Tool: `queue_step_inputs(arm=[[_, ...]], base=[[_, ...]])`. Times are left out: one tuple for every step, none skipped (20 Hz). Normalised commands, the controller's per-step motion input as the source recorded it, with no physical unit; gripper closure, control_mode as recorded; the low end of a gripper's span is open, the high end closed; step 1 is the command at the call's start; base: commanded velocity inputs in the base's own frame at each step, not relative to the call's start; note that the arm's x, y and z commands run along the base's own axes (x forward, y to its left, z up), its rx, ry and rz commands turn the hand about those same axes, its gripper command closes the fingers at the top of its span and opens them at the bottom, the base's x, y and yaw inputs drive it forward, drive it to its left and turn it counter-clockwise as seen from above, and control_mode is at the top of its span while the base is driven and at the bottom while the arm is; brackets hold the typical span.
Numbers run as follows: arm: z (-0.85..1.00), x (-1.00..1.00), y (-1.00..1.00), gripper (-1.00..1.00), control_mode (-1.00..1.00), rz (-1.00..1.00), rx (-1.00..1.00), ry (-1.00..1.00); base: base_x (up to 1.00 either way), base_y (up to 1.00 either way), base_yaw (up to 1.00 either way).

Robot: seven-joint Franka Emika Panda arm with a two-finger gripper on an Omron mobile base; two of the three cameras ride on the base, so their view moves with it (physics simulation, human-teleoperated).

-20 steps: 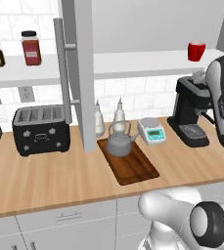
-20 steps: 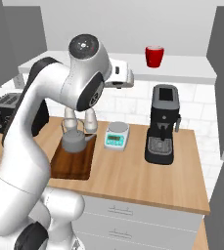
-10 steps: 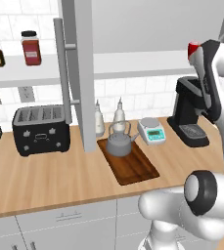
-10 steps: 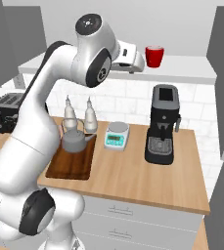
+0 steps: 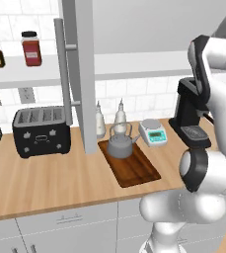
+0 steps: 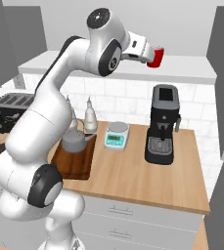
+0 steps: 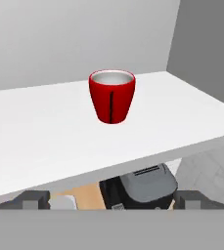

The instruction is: Pick the kettle from the counter and place it on the tray. Then pick the mug from the cabinet and place it on the tray. Then close the cabinet doors.

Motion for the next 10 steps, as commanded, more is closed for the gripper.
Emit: queue_step_inputs(arm=[[-0.03, 0.44, -0.32, -1.0, -1.0, -0.06, 0.0, -0.11], [-0.13, 0.42, -0.16, -1.0, -1.0, -0.04, 0.01, -0.12], [-0.17, 0.46, -0.09, -1.0, -1.0, -0.04, 0.0, -0.16], [-0.14, 0.52, -0.13, -1.0, -1.0, -0.06, 0.01, -0.18], [-0.14, 0.56, -0.11, -1.0, -1.0, -0.08, 0.01, -0.13], [-0.1, 0.56, -0.16, -1.0, -1.0, -0.08, 0.01, -0.06], [-0.03, 0.52, -0.21, -1.0, -1.0, -0.06, 0.0, -0.03], [0.0, 0.46, -0.24, -1.0, -1.0, -0.06, 0.01, -0.01], [0.0, 0.31, -0.3, -1.0, -1.0, -0.04, 0.0, -0.09], [0.0, 0.32, -0.34, -1.0, -1.0, -0.04, 0.0, -0.01]], base=[[0.0, 0.0, 0.0], [0.0, 0.0, 0.0], [0.0, 0.0, 0.0], [0.0, 0.0, 0.0], [0.0, 0.0, 0.0], [0.0, 0.0, 0.0], [0.0, 0.0, 0.0], [0.0, 0.0, 0.0], [0.0, 0.0, 0.0], [0.0, 0.0, 0.0]])
